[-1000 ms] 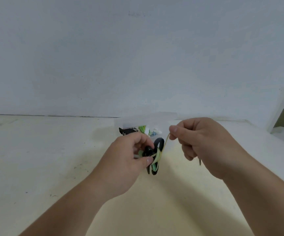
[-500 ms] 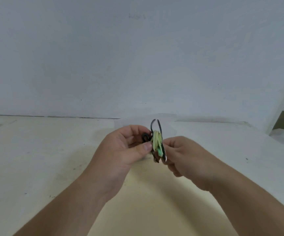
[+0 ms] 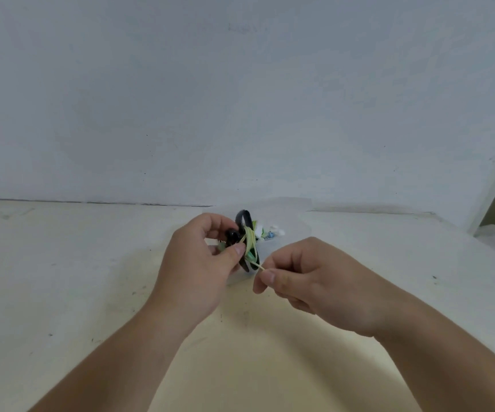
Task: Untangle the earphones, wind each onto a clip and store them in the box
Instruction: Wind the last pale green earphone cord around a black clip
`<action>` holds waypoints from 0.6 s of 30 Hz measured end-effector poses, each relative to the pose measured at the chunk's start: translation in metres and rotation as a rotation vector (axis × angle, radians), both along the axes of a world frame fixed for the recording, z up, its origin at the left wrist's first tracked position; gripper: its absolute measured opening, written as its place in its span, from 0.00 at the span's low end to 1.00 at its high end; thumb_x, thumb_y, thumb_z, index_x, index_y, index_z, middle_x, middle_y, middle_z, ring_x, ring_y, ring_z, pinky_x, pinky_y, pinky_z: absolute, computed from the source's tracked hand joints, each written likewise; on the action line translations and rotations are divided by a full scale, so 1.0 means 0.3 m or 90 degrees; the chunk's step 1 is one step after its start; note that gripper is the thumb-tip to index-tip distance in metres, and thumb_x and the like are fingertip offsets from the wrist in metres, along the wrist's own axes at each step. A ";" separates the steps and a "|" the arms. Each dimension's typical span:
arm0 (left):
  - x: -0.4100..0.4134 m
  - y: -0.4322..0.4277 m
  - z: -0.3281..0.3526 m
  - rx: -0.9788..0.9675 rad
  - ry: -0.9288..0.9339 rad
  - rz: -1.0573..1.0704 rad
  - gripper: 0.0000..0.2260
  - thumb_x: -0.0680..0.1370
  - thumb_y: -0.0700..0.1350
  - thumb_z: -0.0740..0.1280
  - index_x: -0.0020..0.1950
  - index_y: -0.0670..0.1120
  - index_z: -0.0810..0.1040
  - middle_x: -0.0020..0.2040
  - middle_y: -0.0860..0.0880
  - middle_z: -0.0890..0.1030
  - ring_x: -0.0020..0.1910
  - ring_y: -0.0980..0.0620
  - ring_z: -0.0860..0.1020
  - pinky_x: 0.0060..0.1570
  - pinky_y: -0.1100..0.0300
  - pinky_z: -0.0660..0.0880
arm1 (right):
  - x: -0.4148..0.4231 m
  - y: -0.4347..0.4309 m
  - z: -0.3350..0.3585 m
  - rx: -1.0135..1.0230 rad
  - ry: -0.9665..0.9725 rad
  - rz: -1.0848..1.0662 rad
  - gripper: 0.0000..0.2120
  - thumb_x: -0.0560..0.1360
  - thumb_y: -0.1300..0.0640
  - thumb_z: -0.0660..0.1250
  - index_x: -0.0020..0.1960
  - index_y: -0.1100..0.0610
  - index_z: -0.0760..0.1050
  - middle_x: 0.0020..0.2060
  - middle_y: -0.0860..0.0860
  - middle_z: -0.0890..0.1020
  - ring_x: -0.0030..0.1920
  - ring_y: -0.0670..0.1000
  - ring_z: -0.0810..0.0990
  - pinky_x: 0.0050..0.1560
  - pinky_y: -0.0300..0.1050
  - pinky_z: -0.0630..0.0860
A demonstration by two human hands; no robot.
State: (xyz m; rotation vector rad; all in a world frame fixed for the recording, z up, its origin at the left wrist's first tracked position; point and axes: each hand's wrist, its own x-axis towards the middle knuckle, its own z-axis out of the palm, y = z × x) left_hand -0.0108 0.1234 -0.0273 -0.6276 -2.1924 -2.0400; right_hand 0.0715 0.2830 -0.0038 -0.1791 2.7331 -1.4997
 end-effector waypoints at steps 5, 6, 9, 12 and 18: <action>0.002 0.002 -0.016 -0.082 0.061 -0.055 0.14 0.74 0.34 0.72 0.46 0.55 0.79 0.45 0.58 0.82 0.49 0.48 0.83 0.52 0.46 0.81 | -0.008 0.002 0.015 0.047 0.090 -0.139 0.12 0.80 0.56 0.64 0.39 0.55 0.82 0.25 0.50 0.68 0.26 0.50 0.65 0.29 0.42 0.63; -0.001 0.001 -0.018 -0.079 0.058 -0.060 0.15 0.75 0.34 0.72 0.46 0.56 0.79 0.45 0.58 0.82 0.50 0.48 0.82 0.52 0.46 0.81 | -0.012 0.010 0.015 0.059 0.099 -0.179 0.12 0.80 0.56 0.64 0.39 0.54 0.82 0.24 0.49 0.70 0.25 0.49 0.68 0.29 0.42 0.65; -0.002 0.002 -0.015 -0.074 0.052 -0.072 0.14 0.74 0.34 0.72 0.46 0.55 0.80 0.44 0.59 0.82 0.48 0.49 0.82 0.52 0.45 0.81 | -0.018 0.020 0.014 0.035 0.098 -0.253 0.11 0.79 0.58 0.66 0.40 0.55 0.82 0.24 0.48 0.78 0.24 0.45 0.77 0.29 0.37 0.72; 0.010 0.004 -0.013 -0.114 0.074 -0.079 0.12 0.74 0.37 0.73 0.48 0.55 0.79 0.44 0.61 0.81 0.48 0.52 0.81 0.53 0.50 0.80 | -0.016 0.015 0.018 -0.029 0.122 -0.281 0.09 0.78 0.60 0.68 0.39 0.57 0.81 0.28 0.51 0.82 0.26 0.46 0.81 0.28 0.34 0.74; 0.030 0.006 -0.015 -0.147 0.096 -0.106 0.14 0.73 0.38 0.74 0.49 0.56 0.78 0.44 0.60 0.80 0.46 0.56 0.80 0.45 0.57 0.80 | -0.010 0.003 0.031 -0.101 0.180 -0.256 0.04 0.75 0.63 0.72 0.41 0.59 0.81 0.29 0.53 0.84 0.29 0.50 0.84 0.32 0.38 0.78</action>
